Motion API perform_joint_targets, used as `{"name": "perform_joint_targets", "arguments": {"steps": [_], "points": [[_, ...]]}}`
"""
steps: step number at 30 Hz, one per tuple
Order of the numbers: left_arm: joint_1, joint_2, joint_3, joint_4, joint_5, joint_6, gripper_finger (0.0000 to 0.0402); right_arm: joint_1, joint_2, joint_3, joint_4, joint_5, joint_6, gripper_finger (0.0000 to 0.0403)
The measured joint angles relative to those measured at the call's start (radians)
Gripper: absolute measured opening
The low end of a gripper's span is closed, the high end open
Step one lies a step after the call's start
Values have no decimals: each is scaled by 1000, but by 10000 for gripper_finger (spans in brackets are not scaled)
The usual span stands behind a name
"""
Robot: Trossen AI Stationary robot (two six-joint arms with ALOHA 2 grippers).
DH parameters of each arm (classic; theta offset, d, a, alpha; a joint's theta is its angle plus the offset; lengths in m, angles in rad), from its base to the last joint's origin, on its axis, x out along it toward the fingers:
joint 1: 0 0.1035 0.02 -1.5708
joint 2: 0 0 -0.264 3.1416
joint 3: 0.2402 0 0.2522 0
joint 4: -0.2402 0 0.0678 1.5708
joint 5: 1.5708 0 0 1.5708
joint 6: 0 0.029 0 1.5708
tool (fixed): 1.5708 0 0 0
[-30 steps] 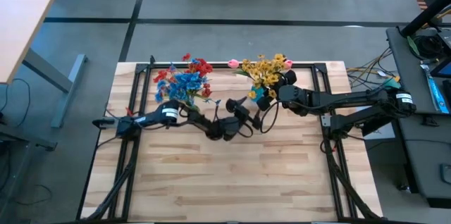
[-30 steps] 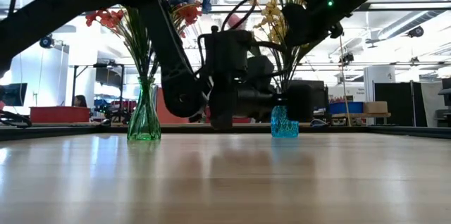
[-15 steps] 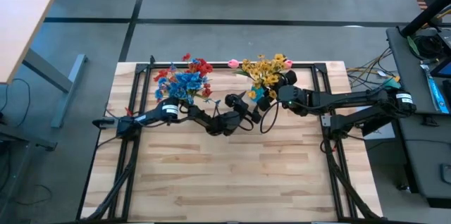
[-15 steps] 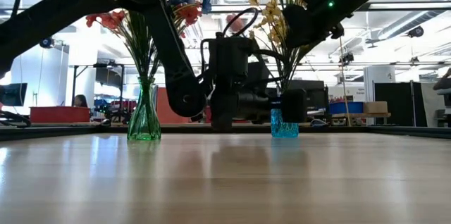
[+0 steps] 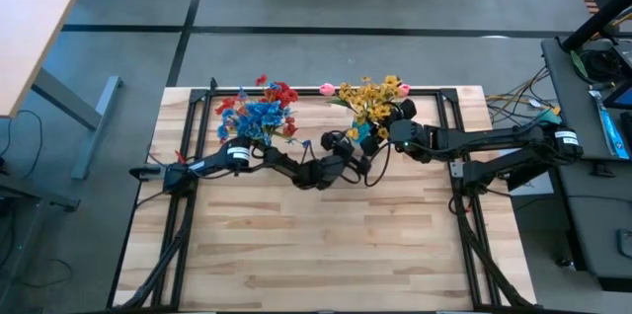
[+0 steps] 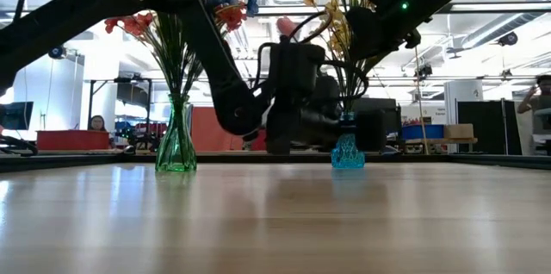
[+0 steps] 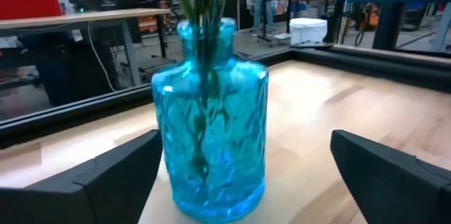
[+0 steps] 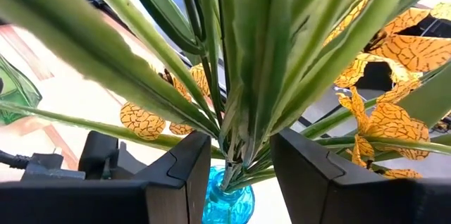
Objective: Sort flowers into vase by color
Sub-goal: Put the yellow flowers into the blue vase
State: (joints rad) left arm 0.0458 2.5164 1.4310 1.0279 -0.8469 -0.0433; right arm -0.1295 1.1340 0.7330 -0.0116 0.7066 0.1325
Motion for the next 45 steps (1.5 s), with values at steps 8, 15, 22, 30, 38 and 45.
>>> {"name": "perform_joint_targets", "arguments": {"steps": [8, 15, 22, 30, 38, 45], "points": [[5, 10, 16, 0, -33, 23, 386, 0, 0, 0, -1, 0, -5, 137], [39, 51, 62, 0, 10, 13, 384, 0, 1, 0, -1, 0, -5, 137], [57, 126, 132, 46, 12, 12, 384, 0, 1, 0, -16, 0, -2, 137], [65, 196, 263, 52, 17, 103, 383, 0, 1, 0, -20, 0, -2, 137], [64, 237, 334, 53, -27, 102, 356, 0, 1, 0, -40, 0, -2, 137], [65, 237, 330, 54, -34, 99, 291, 0, 1, 0, -41, 0, -3, 137]]}}
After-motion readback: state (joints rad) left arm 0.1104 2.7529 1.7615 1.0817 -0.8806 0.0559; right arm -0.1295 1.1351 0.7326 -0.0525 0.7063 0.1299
